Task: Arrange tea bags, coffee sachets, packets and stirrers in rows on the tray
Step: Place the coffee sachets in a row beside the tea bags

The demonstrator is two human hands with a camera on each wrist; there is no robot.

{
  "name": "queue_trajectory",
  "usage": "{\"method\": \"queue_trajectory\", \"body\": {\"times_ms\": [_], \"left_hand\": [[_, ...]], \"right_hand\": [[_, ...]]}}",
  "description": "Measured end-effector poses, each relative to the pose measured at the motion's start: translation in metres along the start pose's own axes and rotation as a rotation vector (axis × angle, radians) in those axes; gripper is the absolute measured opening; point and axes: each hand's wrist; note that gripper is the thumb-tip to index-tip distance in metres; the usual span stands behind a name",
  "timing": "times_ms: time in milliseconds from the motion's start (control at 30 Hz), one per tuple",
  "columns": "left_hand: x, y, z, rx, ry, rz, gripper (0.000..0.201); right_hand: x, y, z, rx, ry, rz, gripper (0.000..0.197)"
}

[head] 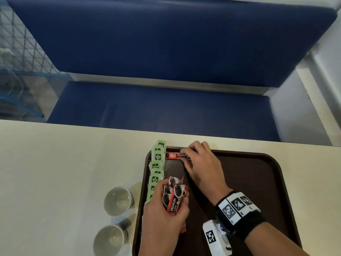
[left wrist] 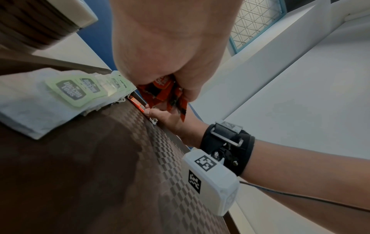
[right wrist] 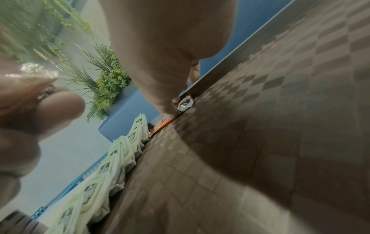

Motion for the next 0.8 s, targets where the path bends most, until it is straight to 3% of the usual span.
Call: {"method": "queue_trajectory", "body": {"times_ms": [233,367,467,533,567,700,800], "left_hand": [[-0.001,-0.003,0.005,0.008,0.027,-0.005,0.040],[0.001,-0.001,0.010,0.071,0.042,-0.079,0.043],[0.003,0.001,0.014,0.087,0.043,-0.124,0.047],[0.003,0.004,0.018,0.072,0.028,-0.136,0.051],[0.003,0.005,0.019,0.061,0.019,-0.138,0.054],[0.002,0.009,0.022,0.072,-0.032,-0.134,0.064],[0.004,0.011,0.021,0.107,-0.064,-0.164,0.054]], "right_hand": [[0.010,0.000,-0.002,-0.031,-0.060,0.045,0.025],[0.032,0.000,-0.012,-0.182,-0.116,0.447,0.014],[0.064,0.002,-0.026,-0.250,-0.447,0.829,0.008],[0.080,0.005,-0.037,-0.261,-0.684,0.917,0.014],[0.084,0.007,-0.040,-0.264,-0.734,0.934,0.015],[0.084,0.021,-0.040,-0.312,-0.708,0.920,0.009],[0.084,0.026,-0.038,-0.364,-0.658,0.974,0.005]]}}
Point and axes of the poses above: each hand's wrist, its own z-axis towards the middle knuckle, its own x-axis out of the back of the hand, y = z × x, and after that the axes turned 12 degrees about -x, right-handed
